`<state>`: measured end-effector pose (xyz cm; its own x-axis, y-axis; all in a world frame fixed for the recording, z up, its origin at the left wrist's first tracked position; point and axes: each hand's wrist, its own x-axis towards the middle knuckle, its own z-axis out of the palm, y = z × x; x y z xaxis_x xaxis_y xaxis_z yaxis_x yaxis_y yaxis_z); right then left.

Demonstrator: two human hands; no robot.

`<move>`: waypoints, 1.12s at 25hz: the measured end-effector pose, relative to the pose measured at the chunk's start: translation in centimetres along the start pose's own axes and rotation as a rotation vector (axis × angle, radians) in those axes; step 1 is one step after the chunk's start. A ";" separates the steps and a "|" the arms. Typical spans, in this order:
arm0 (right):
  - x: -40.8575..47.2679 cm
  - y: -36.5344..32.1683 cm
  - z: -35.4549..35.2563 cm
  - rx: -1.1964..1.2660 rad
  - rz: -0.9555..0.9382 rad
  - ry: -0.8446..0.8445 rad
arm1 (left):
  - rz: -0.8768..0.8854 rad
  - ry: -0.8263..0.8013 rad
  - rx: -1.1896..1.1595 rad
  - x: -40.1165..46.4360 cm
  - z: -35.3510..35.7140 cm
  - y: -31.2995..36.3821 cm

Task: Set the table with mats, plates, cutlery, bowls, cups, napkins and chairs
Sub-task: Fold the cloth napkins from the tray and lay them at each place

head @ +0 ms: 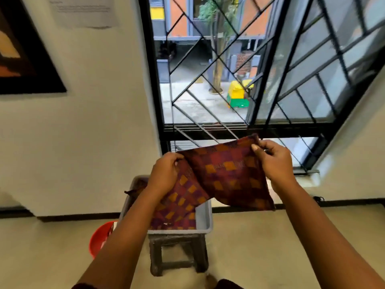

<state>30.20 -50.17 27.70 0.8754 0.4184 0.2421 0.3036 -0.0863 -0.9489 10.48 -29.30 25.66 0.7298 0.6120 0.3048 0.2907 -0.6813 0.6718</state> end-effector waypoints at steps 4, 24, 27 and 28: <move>-2.8 1.6 -6.6 0.006 0.050 0.126 | -0.084 -0.377 -0.258 0.8 3.5 7.8; -16.0 6.0 -33.8 -0.203 0.132 0.428 | 0.396 -1.023 -0.649 -2.2 28.2 40.4; -15.1 2.7 -39.3 -0.231 0.091 0.509 | 0.570 -1.086 -0.694 -2.8 28.5 44.0; -14.8 1.7 -41.1 -0.280 0.076 0.499 | 0.614 -1.107 -0.716 -2.9 28.7 45.0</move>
<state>33.19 -93.69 30.87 0.9495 -0.0695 0.3060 0.2615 -0.3637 -0.8941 39.17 -73.29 35.65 0.8137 -0.5388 0.2183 -0.3597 -0.1717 0.9171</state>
